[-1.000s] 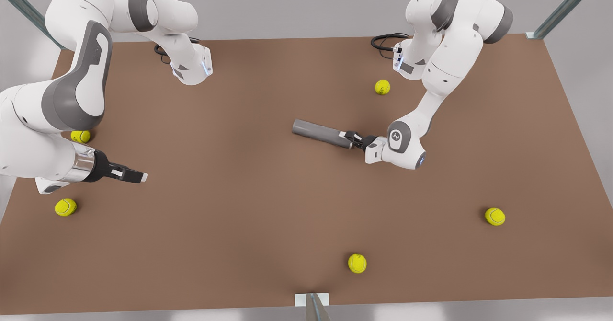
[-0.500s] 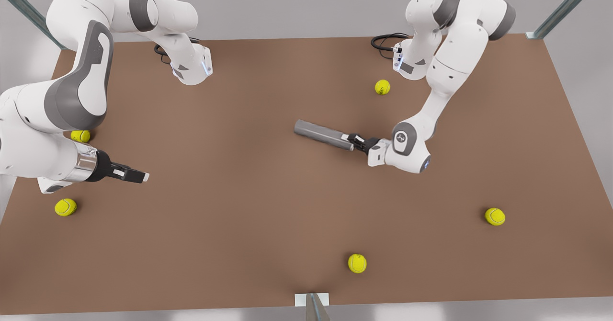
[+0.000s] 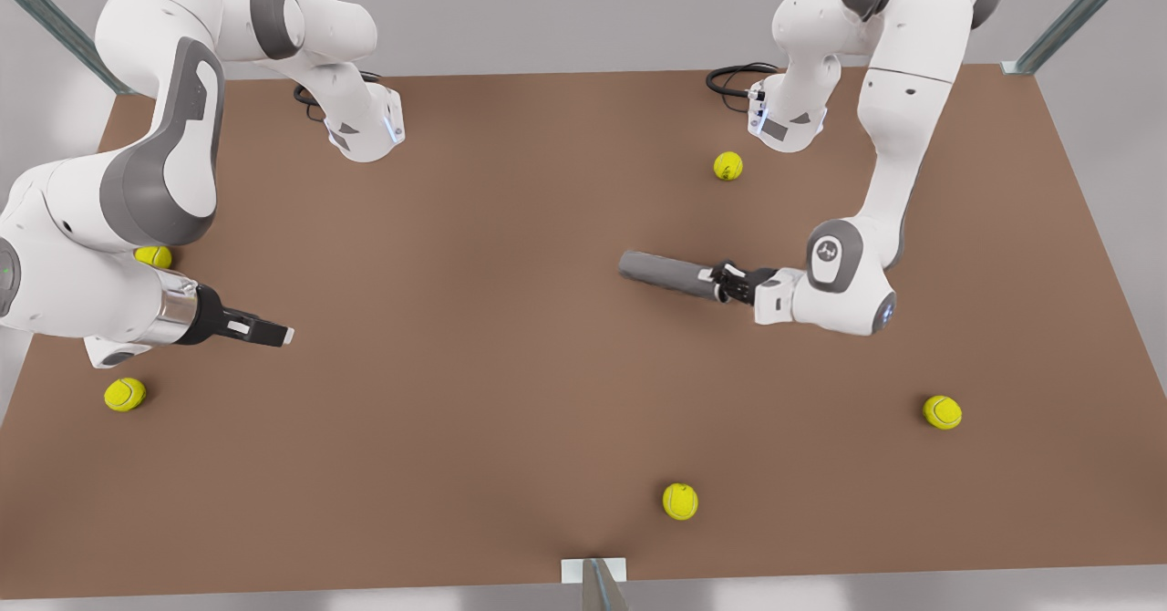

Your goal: Put the tennis tube upright

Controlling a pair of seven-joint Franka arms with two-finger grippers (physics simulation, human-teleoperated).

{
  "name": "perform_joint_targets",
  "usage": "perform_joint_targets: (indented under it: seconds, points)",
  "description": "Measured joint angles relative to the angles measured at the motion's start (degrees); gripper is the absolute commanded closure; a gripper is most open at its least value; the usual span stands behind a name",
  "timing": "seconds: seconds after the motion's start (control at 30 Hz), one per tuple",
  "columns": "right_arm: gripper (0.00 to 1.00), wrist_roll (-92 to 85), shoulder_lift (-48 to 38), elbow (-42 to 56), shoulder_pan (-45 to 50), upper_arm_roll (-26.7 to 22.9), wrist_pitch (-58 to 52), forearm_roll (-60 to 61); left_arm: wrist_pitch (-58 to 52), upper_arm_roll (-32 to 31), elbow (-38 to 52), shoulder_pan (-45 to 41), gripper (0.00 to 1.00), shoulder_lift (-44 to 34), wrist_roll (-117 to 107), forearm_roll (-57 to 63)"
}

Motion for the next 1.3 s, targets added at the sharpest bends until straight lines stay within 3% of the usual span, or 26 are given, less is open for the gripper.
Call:
perform_joint_targets:
  seconds: [0.27,0.5,0.7,1.07,1.1,1.13,1.3]
  points:
    - [0.00,0.1,0.0,0.0,0.0,0.0,0.0,0.1,-0.2,5.5,2.6,0.5,0.79,-8.4,-2.4,9.8]
    - [0.00,0.1,0.0,0.0,0.0,0.0,0.0,0.1,1.5,7.7,8.5,1.4,0.79,-12.5,-6.6,26.0]
    - [0.00,0.2,0.0,0.0,0.0,0.0,0.0,0.1,3.6,9.2,10.9,1.8,0.79,-12.0,-13.3,36.0]
    - [0.00,0.2,0.0,0.0,0.0,0.0,0.0,0.1,5.4,9.1,10.9,1.5,0.79,-7.3,-23.4,38.8]
    - [0.00,0.2,0.0,0.0,0.0,0.0,0.0,0.1,5.4,9.1,10.9,1.6,0.35,-7.1,-24.1,38.8]
    - [0.00,0.2,0.0,0.0,0.0,0.0,0.0,0.1,5.4,9.1,10.9,1.5,0.00,-6.8,-24.6,38.8]
    - [0.00,0.2,0.0,0.0,0.0,0.0,0.0,0.2,5.2,9.2,10.9,1.5,0.00,-6.6,-25.8,36.8]
